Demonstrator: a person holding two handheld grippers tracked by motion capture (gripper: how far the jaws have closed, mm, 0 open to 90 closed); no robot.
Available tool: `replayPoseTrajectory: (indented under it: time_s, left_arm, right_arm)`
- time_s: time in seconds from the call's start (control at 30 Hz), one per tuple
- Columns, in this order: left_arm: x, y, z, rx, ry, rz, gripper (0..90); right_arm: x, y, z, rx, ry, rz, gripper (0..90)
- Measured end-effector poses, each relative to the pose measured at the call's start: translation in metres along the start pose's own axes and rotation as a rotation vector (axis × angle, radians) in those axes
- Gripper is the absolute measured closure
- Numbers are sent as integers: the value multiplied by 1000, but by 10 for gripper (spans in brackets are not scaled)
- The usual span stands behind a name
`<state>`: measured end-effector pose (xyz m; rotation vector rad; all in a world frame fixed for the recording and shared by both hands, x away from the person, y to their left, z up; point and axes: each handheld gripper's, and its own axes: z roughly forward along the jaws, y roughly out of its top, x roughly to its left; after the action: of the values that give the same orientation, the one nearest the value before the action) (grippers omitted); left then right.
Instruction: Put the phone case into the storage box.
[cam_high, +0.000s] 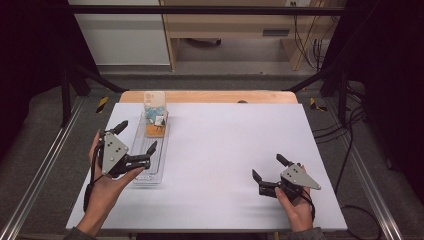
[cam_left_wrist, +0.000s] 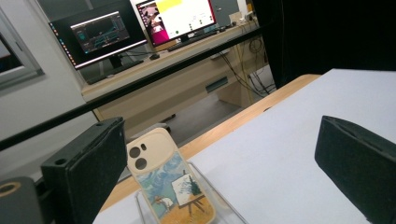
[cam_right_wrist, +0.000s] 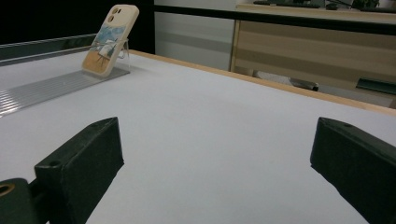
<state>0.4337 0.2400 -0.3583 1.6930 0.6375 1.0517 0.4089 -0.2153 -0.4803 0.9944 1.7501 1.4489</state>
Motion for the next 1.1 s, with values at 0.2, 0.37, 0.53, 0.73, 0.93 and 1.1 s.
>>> replayPoseTrajectory:
  time_s: [0.2, 0.37, 0.53, 0.73, 0.93, 1.1]
  left_arm:
    - [1, -3, -8, -12, -29, -61, 23]
    - [4, -7, -15, -31, -29, -116, 23]
    - [8, -13, -22, -34, -28, -168, 23]
    - [14, -23, -29, -43, -25, -213, 23]
    - [18, -35, -35, -57, -43, -284, 23]
    - [22, -45, -39, -60, -45, -325, 23]
  right_arm:
    - [0, 0, 0, -1, -1, 1, 25]
    - [0, 0, 0, -1, -1, 1, 25]
    - [0, 0, 0, -1, -1, 0, 25]
    - [0, 0, 0, -1, -1, 0, 25]
    - [0, 0, -1, 0, -2, 0, 25]
    - [0, 0, -1, 0, -2, -2, 25]
